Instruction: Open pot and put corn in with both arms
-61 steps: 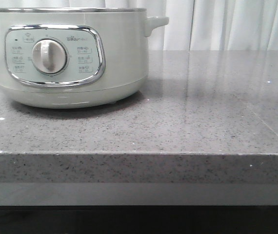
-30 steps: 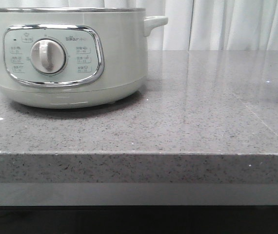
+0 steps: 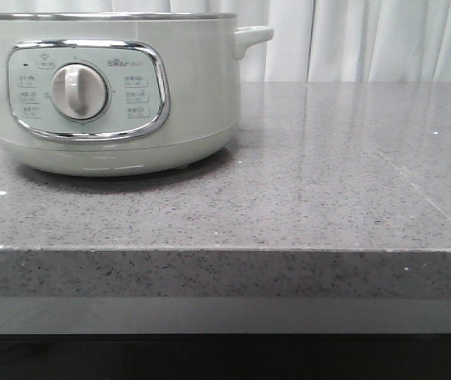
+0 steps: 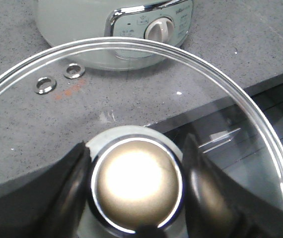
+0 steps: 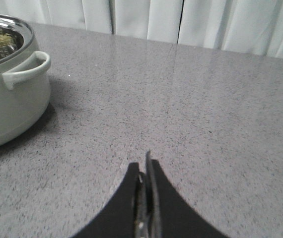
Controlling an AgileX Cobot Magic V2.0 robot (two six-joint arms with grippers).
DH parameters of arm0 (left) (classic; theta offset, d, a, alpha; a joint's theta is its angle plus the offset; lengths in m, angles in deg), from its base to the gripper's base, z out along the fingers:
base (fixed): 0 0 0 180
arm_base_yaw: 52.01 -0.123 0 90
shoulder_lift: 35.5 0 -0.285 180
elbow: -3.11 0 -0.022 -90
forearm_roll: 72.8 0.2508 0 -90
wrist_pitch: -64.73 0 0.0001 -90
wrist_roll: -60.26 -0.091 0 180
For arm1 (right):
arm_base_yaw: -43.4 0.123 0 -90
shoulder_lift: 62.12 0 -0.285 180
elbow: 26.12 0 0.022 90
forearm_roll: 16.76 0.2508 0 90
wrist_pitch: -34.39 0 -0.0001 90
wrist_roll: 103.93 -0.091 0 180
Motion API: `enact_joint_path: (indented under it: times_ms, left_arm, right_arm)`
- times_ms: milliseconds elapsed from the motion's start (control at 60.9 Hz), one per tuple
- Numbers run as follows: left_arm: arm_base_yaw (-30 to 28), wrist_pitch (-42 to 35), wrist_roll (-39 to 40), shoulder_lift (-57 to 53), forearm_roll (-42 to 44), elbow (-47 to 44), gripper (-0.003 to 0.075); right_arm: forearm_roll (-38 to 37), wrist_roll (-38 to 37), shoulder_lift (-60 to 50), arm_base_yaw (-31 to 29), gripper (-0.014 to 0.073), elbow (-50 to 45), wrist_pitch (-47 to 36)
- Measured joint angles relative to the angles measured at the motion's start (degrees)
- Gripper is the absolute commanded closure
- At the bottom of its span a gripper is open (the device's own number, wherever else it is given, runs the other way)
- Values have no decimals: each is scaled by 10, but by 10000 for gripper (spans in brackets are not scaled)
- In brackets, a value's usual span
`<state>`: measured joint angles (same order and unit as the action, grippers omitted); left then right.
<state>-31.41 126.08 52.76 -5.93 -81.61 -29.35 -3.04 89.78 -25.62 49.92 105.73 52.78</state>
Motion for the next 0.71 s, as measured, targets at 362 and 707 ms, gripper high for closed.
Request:
enact_joint_path:
  times_ms: [362, 707]
  left_arm:
    - [0, -21, 1, 187, 0, 154, 511]
    - [0, -23, -1, 503, 0, 426, 511]
  right_arm:
    - [0, 0, -138, 0, 662, -97, -4]
    - [0, 0, -139, 0, 662, -96, -17]
